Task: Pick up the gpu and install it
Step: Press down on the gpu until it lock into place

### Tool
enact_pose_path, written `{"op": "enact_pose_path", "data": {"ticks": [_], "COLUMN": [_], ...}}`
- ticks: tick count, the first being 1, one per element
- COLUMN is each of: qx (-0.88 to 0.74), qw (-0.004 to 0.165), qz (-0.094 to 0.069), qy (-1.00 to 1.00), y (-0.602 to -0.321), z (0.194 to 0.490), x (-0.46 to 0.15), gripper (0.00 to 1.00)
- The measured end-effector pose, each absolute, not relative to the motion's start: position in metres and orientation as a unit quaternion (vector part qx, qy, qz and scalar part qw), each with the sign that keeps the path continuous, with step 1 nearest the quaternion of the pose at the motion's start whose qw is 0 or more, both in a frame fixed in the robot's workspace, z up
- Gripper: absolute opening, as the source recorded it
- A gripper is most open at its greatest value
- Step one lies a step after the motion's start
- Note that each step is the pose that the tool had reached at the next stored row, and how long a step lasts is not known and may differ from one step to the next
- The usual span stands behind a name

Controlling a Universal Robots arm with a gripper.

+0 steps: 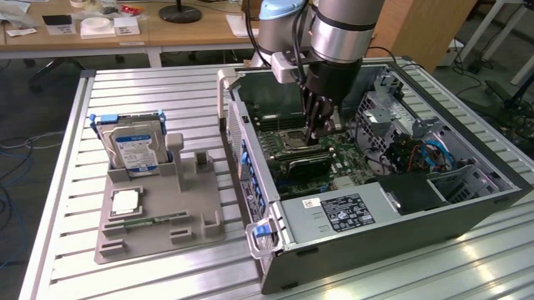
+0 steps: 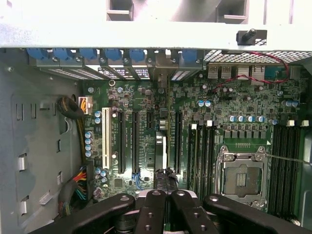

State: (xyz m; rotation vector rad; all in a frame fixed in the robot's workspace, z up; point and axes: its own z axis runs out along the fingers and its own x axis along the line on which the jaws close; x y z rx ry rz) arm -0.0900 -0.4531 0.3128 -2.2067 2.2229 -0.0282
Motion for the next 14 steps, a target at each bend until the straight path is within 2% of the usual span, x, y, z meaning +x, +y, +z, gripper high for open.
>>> {"op": "enact_pose_path", "data": {"ticks": [14], "qx": [-0.704], "qw": [0.005], "qz": [-0.009], "qy": [0.71], "y": [-0.451], "z": [0.3], "x": [-0.091], "gripper": [0.11]}}
